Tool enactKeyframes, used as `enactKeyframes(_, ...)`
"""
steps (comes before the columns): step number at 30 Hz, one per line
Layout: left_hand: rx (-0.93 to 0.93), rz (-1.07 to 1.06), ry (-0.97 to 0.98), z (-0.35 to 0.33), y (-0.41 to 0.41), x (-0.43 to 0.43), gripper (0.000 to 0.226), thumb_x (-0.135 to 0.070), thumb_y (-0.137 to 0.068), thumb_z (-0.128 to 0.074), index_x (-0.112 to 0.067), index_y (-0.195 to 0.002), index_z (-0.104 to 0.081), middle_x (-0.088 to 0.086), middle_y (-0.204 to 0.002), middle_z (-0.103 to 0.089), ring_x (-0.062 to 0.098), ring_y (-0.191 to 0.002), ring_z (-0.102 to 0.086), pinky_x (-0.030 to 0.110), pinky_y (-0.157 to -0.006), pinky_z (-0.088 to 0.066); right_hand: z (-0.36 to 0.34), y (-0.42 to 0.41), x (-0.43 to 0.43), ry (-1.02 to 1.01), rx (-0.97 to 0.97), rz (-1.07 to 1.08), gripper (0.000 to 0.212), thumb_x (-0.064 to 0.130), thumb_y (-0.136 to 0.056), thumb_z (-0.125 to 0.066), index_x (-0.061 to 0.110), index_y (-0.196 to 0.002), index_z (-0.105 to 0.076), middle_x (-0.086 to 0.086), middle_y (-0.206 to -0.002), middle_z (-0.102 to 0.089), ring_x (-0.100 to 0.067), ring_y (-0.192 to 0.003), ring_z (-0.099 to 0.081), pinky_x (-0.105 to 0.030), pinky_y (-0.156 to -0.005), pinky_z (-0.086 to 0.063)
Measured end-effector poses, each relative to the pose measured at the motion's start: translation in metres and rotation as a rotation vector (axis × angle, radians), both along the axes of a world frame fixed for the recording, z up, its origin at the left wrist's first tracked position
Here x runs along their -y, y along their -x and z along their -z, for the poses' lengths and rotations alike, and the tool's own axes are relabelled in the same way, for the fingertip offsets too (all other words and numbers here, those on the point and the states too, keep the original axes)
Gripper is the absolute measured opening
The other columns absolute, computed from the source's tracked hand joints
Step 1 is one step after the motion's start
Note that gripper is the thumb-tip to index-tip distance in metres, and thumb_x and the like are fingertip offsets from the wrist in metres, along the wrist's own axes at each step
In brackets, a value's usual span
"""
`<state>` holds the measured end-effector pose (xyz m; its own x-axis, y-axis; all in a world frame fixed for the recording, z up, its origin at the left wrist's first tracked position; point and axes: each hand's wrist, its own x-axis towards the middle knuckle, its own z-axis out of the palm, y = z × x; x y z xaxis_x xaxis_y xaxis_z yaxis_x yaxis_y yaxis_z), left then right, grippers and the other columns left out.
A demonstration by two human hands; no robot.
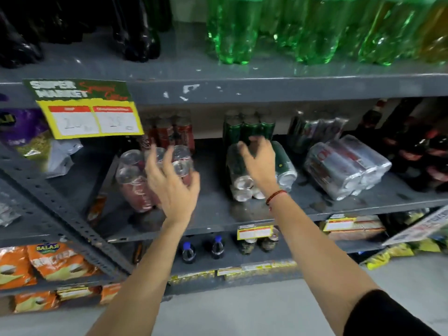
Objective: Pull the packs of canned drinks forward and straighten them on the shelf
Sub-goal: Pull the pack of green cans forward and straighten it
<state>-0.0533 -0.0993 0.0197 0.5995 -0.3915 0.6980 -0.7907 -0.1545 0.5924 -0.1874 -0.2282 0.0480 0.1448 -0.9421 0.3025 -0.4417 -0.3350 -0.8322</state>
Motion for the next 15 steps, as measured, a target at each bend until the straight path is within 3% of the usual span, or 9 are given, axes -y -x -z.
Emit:
enactKeyframes(2, -0.03, 0.151, -0.046, -0.007, 0.024, 0.032, 0.05, -0.027, -0.079, -0.058, -0.008, -0.125, -0.051, 0.022, -0.138, -0.041, 0.033, -0.13, -0.038, 0.041, -0.107, -0.032, 0.0, 0.032, 0.03, 0.002, -0.104, 0.072, 0.041, 0.031, -0.088, -0.062, -0.001, -0.113, -0.057, -0.024, -0.114, -0.058, -0.038, -0.112, -0.05, -0.039, -0.095, -0.035)
enactKeyframes(4, -0.184, 0.27, -0.182, -0.008, 0.044, 0.065, 0.051, -0.028, -0.082, -0.059, -0.008, -0.128, -0.049, 0.021, -0.137, -0.041, 0.036, -0.127, -0.042, 0.045, -0.106, -0.037, 0.005, 0.06, 0.053, -0.039, -0.24, 0.109, 0.049, 0.035, -0.087, -0.062, -0.001, -0.119, -0.054, -0.025, -0.123, -0.054, -0.041, -0.119, -0.045, -0.04, -0.097, -0.034)
enactKeyframes(6, -0.367, 0.281, -0.381, -0.006, 0.059, 0.095, 0.062, -0.032, -0.085, -0.061, -0.008, -0.138, -0.039, 0.021, -0.145, -0.033, 0.038, -0.133, -0.034, 0.047, -0.108, -0.032, 0.019, 0.082, 0.072, -0.222, -0.271, 0.069, 0.067, 0.045, -0.082, -0.066, 0.001, -0.128, -0.048, -0.023, -0.132, -0.048, -0.039, -0.125, -0.042, -0.041, -0.103, -0.035)
enactKeyframes(8, -0.598, 0.222, -0.58, 0.0, 0.063, 0.119, 0.077, -0.042, -0.085, -0.06, -0.005, -0.144, -0.027, 0.021, -0.149, -0.028, 0.039, -0.136, -0.029, 0.046, -0.108, -0.029, 0.034, 0.093, 0.085, -0.487, -0.161, 0.0, 0.1, 0.064, -0.064, -0.072, 0.003, -0.136, -0.041, -0.018, -0.138, -0.048, -0.035, -0.128, -0.045, -0.042, -0.109, -0.037)
enactKeyframes(10, -0.877, 0.179, -0.657, 0.004, 0.066, 0.133, 0.083, -0.051, -0.082, -0.06, 0.0, -0.141, -0.031, 0.022, -0.145, -0.038, 0.039, -0.131, -0.039, 0.042, -0.103, -0.035, 0.046, 0.098, 0.093, -0.714, 0.039, -0.051, 0.119, 0.076, -0.043, -0.074, 0.006, -0.136, -0.045, -0.012, -0.134, -0.057, -0.028, -0.12, -0.056, -0.042, -0.106, -0.043)
enactKeyframes(12, -1.024, 0.192, -0.614, 0.006, 0.072, 0.142, 0.08, -0.053, -0.079, -0.062, 0.003, -0.132, -0.043, 0.021, -0.135, -0.051, 0.037, -0.12, -0.051, 0.038, -0.094, -0.043, 0.05, 0.099, 0.096, -0.821, 0.147, -0.116, 0.093, 0.066, -0.054, -0.078, 0.008, -0.122, -0.053, -0.006, -0.121, -0.064, -0.024, -0.11, -0.061, -0.04, -0.101, -0.047)
enactKeyframes(14, -1.026, 0.161, -0.549, 0.006, 0.077, 0.147, 0.072, -0.047, -0.08, -0.064, 0.004, -0.127, -0.046, 0.02, -0.129, -0.055, 0.036, -0.114, -0.055, 0.036, -0.088, -0.045, 0.051, 0.098, 0.095, -0.793, 0.22, -0.15, 0.061, 0.046, -0.07, -0.076, 0.011, -0.112, -0.05, -0.006, -0.111, -0.063, -0.025, -0.105, -0.062, -0.04, -0.097, -0.05)
enactKeyframes(15, -1.036, 0.136, -0.515, 0.006, 0.079, 0.149, 0.068, -0.043, -0.08, -0.065, 0.004, -0.126, -0.046, 0.019, -0.128, -0.056, 0.036, -0.114, -0.055, 0.035, -0.085, -0.044, 0.056, 0.097, 0.098, -0.775, 0.249, -0.147, 0.058, 0.041, -0.072, -0.076, 0.007, -0.114, -0.052, -0.008, -0.111, -0.064, -0.025, -0.103, -0.063, -0.04, -0.094, -0.051)
